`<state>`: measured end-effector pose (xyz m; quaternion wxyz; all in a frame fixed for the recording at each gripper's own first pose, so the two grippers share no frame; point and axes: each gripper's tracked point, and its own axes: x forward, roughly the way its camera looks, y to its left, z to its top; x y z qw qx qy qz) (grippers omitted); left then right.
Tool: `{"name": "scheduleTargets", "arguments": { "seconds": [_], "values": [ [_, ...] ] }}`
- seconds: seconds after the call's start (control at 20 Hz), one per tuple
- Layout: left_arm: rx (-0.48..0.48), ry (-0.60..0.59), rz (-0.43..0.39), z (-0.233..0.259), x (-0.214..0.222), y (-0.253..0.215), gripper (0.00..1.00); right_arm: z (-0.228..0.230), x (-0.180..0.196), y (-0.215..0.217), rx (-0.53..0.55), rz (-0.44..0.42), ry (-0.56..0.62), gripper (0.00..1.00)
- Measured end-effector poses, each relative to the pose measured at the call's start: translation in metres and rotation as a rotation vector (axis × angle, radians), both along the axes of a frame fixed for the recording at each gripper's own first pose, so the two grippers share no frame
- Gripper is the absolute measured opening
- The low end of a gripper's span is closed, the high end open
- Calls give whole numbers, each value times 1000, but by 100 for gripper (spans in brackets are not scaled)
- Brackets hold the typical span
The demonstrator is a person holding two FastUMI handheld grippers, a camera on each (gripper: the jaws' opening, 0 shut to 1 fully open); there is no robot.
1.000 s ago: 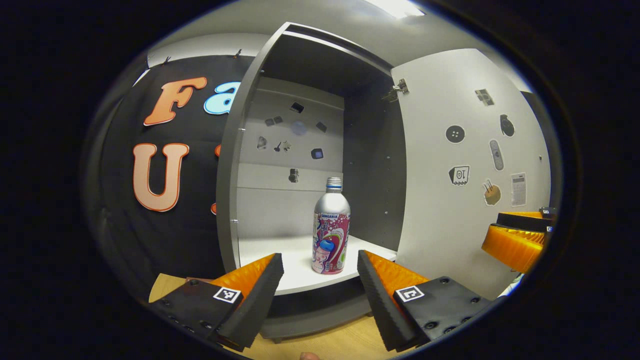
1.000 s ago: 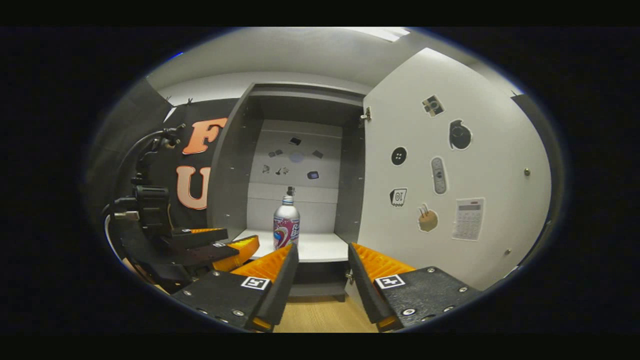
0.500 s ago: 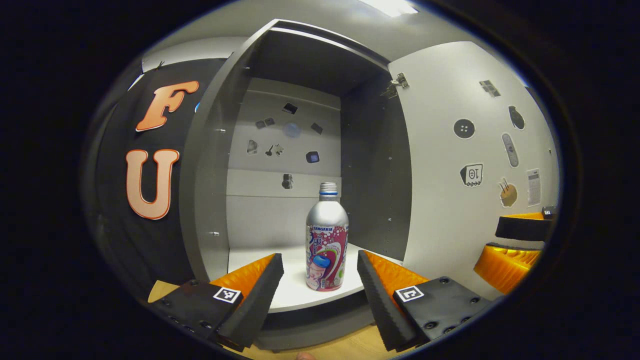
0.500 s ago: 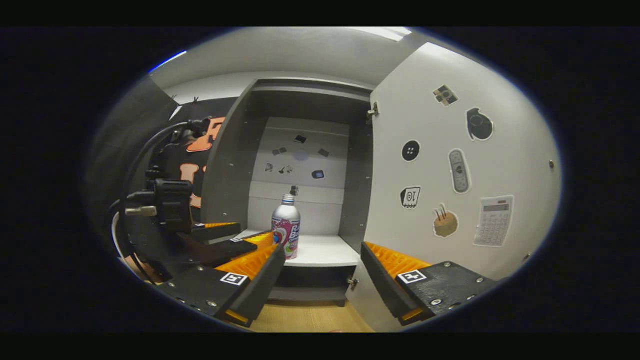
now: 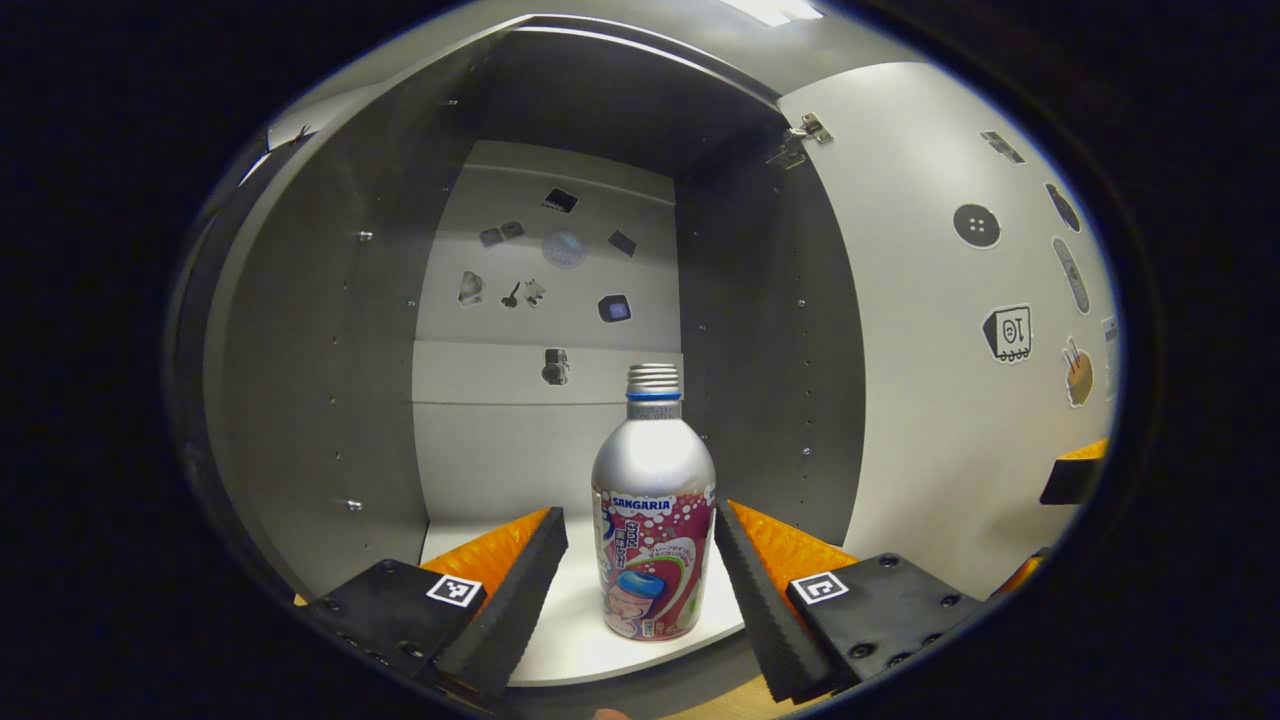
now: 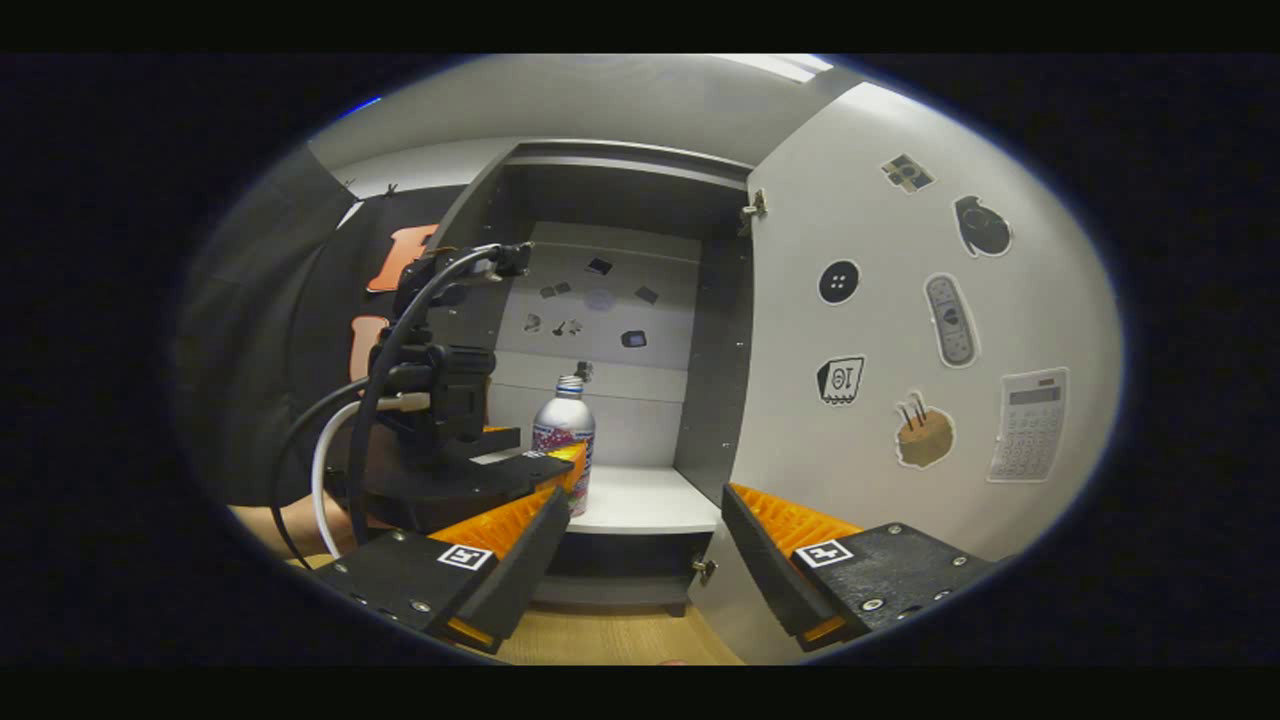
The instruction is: Open the cabinet door with the right hand, grasp the bottle in the cabinet with the left hand and place it on the coaster, then close the cabinet door with the right hand.
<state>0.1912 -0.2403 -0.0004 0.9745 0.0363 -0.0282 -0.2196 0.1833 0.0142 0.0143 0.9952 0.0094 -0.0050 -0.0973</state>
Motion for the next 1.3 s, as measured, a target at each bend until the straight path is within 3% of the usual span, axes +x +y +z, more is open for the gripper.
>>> {"name": "scheduleTargets", "arguments": {
  "seconds": [0.2, 0.45, 0.7, 0.9, 1.3],
  "values": [
    [6, -2, -6, -3, 10, -9, 96, -7, 2, -6, 23, -1, 16, 94],
    [21, 5, -4, -8, 16, -16, 99, -12, 1, -12, 17, 3, 23, 94],
    [11, -1, 11, -9, 19, -14, 86, -13, -3, -11, 13, 21, 26, 94],
    [22, -19, 11, -8, 17, -13, 82, -13, -6, -8, 1, 37, 31, 94],
    [8, -71, 24, 3, -10, -4, 82, -5, -22, -2, -17, 69, 9, 95]
  ]
}}
